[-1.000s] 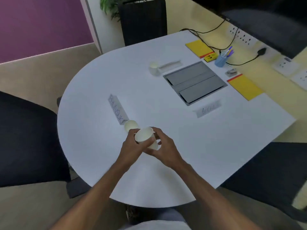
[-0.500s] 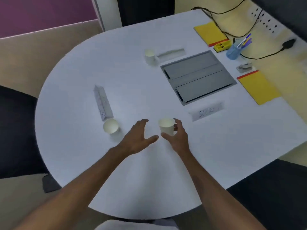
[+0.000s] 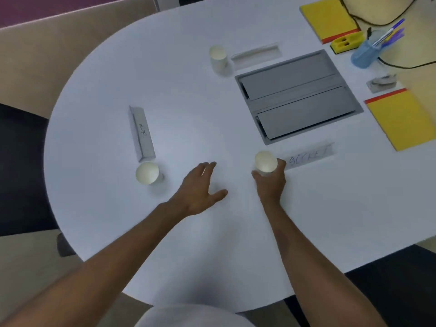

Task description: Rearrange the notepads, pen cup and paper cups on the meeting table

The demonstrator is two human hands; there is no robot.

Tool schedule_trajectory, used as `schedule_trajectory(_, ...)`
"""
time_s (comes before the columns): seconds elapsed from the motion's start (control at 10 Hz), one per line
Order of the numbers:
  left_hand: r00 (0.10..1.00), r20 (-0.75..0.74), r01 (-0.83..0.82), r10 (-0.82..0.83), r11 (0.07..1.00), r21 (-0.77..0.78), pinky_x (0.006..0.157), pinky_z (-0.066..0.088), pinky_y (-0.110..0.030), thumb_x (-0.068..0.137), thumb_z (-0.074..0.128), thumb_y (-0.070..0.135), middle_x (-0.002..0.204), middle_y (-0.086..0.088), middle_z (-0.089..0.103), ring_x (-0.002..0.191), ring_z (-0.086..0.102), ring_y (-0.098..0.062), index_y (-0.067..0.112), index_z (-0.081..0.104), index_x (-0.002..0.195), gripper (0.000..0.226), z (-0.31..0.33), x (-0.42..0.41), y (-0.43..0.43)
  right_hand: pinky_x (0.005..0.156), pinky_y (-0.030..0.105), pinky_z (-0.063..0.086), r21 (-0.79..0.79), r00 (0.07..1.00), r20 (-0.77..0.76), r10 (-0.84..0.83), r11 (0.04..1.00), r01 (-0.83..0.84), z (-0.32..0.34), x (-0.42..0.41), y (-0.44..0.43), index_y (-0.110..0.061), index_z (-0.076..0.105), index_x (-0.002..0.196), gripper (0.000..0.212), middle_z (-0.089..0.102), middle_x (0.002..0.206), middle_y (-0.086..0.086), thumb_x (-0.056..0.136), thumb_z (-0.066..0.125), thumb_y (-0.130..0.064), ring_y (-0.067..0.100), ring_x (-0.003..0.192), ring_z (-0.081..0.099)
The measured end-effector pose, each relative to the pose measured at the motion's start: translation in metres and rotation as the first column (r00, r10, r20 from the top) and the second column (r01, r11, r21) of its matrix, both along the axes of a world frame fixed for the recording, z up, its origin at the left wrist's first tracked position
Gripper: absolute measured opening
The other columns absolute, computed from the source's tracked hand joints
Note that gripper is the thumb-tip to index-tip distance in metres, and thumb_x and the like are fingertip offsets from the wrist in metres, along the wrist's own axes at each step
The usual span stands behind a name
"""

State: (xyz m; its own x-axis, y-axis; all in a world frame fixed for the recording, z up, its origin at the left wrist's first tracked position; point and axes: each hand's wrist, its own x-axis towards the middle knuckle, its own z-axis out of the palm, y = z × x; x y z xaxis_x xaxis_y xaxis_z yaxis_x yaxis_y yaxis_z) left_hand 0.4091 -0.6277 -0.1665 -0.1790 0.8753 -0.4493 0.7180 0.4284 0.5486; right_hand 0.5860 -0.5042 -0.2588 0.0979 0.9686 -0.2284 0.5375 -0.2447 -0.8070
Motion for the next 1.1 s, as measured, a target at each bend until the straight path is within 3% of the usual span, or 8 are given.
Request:
schedule_trajectory(0.1,1.0,0.017,-0.013,0.013,1.0,-0.009,0.12,0.025,-0.043,0.09,0.058,0.057,0.163,-0.006,0.02,0.15,0.02,-0.024,0.02,0.016,0.157,0.088,-0.002,-0.001,0.004,0.083,0.037,0.054,0.01,1.0,0.008,0.001,1.0,-0.001,-0.005,-0.003,0.001,-0.009,0.047,0.122,0.063,0.065,0.115,0.014,0.068,0.08,-0.004,0.032,0.102,0.062)
schedule_trajectory(0.2,1.0,0.02,-0.021,0.021,1.0,-0.001,0.12,0.025,-0.042,0.09,0.059,0.056,0.163,-0.006,0.021,0.149,0.021,-0.024,0.019,0.017,0.157,0.087,-0.002,0.0,0.008,0.077,0.029,0.049,0.011,1.0,0.004,-0.02,1.0,0.02,-0.009,-0.004,0.002,-0.011,0.047,0.121,0.064,0.064,0.116,0.013,0.068,0.08,-0.003,0.03,0.102,0.061)
schedule_trajectory(0.3,1.0,0.011,-0.013,0.013,1.0,0.002,0.12,0.026,-0.042,0.09,0.059,0.056,0.163,-0.006,0.022,0.149,0.022,-0.024,0.019,0.016,0.157,0.087,-0.001,0.0,0.008,0.077,0.03,0.05,0.018,0.999,0.02,-0.026,1.0,0.025,-0.011,-0.006,0.001,-0.012,0.047,0.122,0.066,0.064,0.116,0.012,0.068,0.083,-0.004,0.029,0.101,0.061)
schedule_trajectory(0.6,0.999,0.004,-0.034,0.034,0.998,0.043,0.118,0.027,-0.039,0.092,0.058,0.054,0.161,-0.006,0.025,0.147,0.027,-0.025,0.017,0.016,0.157,0.086,0.01,-0.007,-0.007,0.1,0.042,0.048,0.009,0.999,0.038,-0.003,1.0,0.003,-0.002,0.001,-0.013,-0.005,0.035,0.143,0.091,0.049,0.13,0.018,0.066,0.082,0.001,0.032,0.118,0.052)
schedule_trajectory(0.7,0.997,0.031,-0.07,0.068,0.994,0.079,0.117,0.027,-0.035,0.092,0.059,0.053,0.161,-0.004,0.024,0.147,0.027,-0.022,0.018,0.017,0.157,0.084,0.017,-0.006,-0.019,0.099,0.042,0.049,-0.007,0.999,-0.026,-0.045,0.999,0.045,0.013,0.01,-0.036,-0.004,0.034,0.142,0.088,0.045,0.131,0.018,0.067,0.077,0.006,0.032,0.118,0.052)
schedule_trajectory(0.8,0.993,0.057,-0.106,0.099,0.986,0.126,0.117,0.027,-0.033,0.092,0.058,0.053,0.161,-0.001,0.025,0.146,0.027,-0.019,0.02,0.017,0.156,0.083,0.026,-0.006,-0.038,0.09,0.04,0.052,0.045,0.997,-0.072,-0.035,0.998,0.038,0.029,0.013,-0.066,-0.005,0.041,0.132,0.07,0.046,0.124,0.008,0.071,0.073,0.006,0.028,0.111,0.054)
schedule_trajectory(1.0,0.971,0.107,-0.233,0.215,0.952,0.197,0.117,0.027,-0.033,0.091,0.056,0.058,0.161,0.006,0.025,0.146,0.026,-0.013,0.027,0.018,0.155,0.081,0.042,-0.018,-0.1,0.073,0.027,0.052,0.124,0.958,-0.131,0.254,0.963,-0.239,0.067,-0.018,-0.107,-0.018,0.056,0.11,0.037,0.055,0.113,-0.006,0.082,0.061,0.004,0.009,0.091,0.062)
schedule_trajectory(1.1,0.937,0.105,-0.349,0.334,0.915,0.203,0.117,0.03,-0.035,0.089,0.057,0.061,0.16,0.007,0.027,0.144,0.03,-0.013,0.03,0.019,0.154,0.081,0.047,-0.03,-0.143,0.072,0.019,0.05,0.135,0.856,-0.116,0.503,0.862,-0.488,0.087,-0.047,-0.133,-0.019,0.063,0.106,0.03,0.06,0.107,-0.009,0.085,0.06,0.002,0.002,0.086,0.062)
